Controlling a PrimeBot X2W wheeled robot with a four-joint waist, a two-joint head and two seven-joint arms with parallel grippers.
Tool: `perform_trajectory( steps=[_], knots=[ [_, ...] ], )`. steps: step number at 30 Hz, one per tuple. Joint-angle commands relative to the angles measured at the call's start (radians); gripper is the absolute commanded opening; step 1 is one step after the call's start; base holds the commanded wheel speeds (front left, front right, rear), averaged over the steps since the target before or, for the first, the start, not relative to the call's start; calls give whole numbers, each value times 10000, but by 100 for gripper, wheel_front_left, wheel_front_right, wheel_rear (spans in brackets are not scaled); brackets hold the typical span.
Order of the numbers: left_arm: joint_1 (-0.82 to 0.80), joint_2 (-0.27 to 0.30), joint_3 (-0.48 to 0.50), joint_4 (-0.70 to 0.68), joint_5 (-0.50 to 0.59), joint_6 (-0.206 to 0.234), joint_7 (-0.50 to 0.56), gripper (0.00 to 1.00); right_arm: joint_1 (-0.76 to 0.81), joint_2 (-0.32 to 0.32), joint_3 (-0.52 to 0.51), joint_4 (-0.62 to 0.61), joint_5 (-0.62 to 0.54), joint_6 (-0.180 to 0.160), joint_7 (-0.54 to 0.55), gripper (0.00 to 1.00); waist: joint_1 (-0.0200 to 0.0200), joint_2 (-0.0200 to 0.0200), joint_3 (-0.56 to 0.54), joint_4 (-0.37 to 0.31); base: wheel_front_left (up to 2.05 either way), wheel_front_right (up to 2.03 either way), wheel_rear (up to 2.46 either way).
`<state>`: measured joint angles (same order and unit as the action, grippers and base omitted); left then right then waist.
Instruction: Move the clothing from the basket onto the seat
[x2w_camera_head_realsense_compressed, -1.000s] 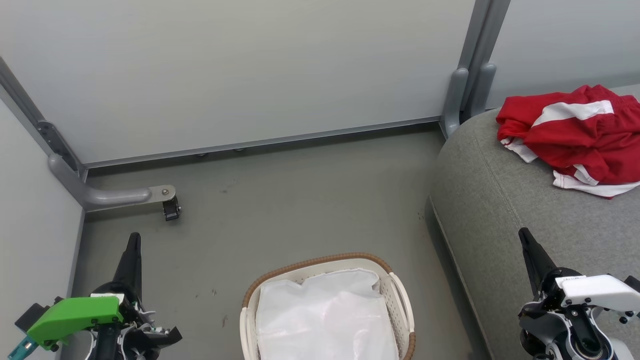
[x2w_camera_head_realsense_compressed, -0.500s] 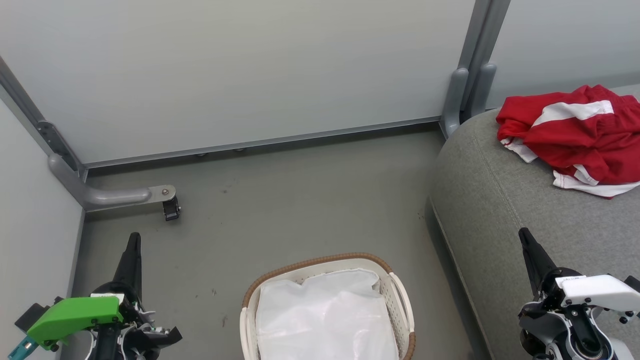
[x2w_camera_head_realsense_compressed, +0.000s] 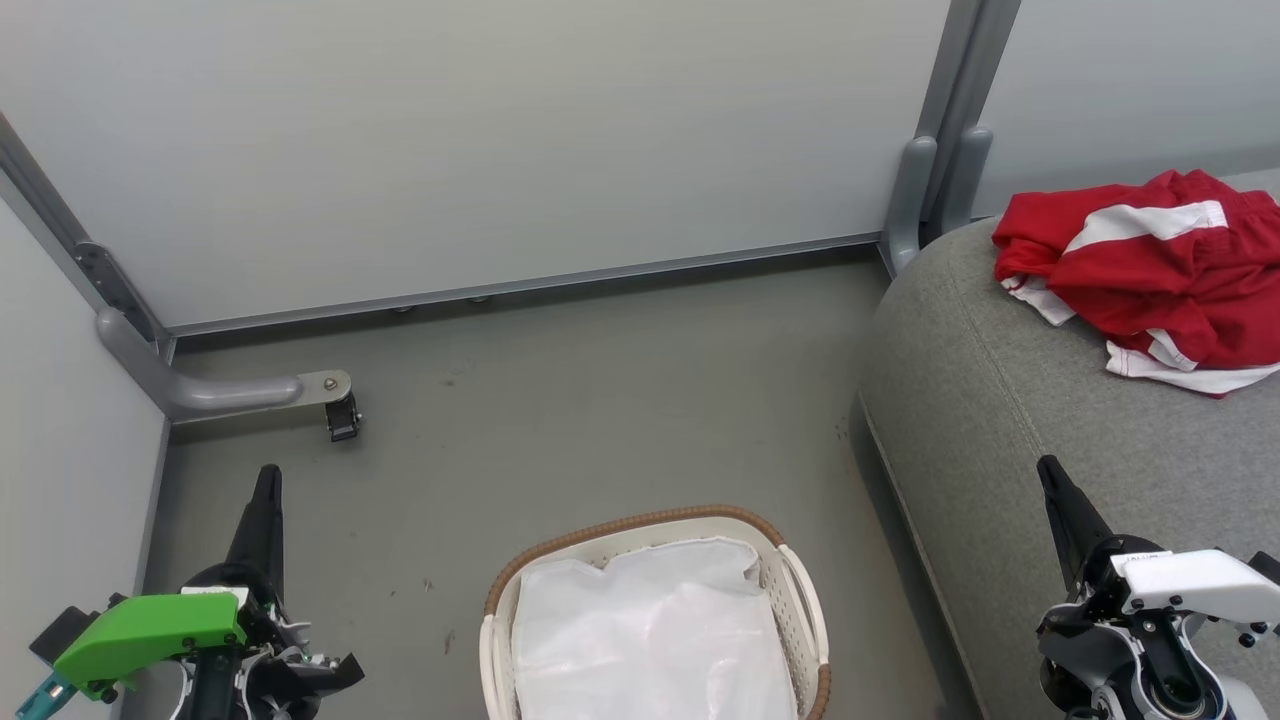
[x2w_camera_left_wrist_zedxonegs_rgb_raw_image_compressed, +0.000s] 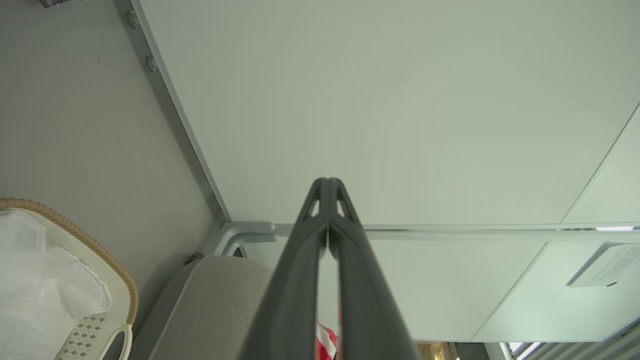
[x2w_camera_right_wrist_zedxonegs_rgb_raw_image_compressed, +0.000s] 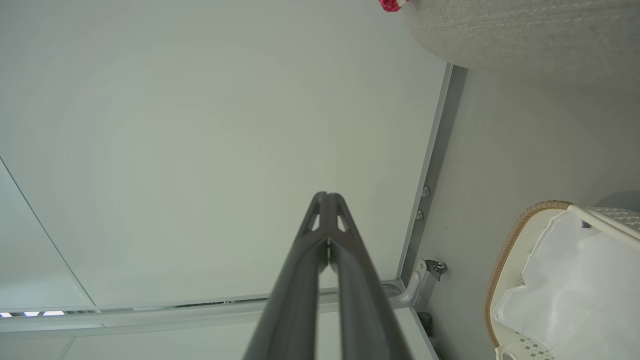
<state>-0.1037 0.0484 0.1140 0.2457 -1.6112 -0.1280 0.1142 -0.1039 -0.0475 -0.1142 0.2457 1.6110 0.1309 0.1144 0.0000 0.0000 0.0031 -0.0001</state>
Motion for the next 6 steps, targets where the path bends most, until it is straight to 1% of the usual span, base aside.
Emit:
perform_trajectory(
  steps=[1, 6],
  knots=[
    [-107, 33, 22, -23, -35, -56, 30, 0, -78, -52, -21, -37, 39, -3, 26, 0, 0, 0, 0, 1, 0, 0, 0],
    [-107, 33, 22, -23, -35, -56, 30, 0, -78, -52, -20, -37, 39, -3, 26, 0, 0, 0, 0, 1, 0, 0, 0]
  ],
)
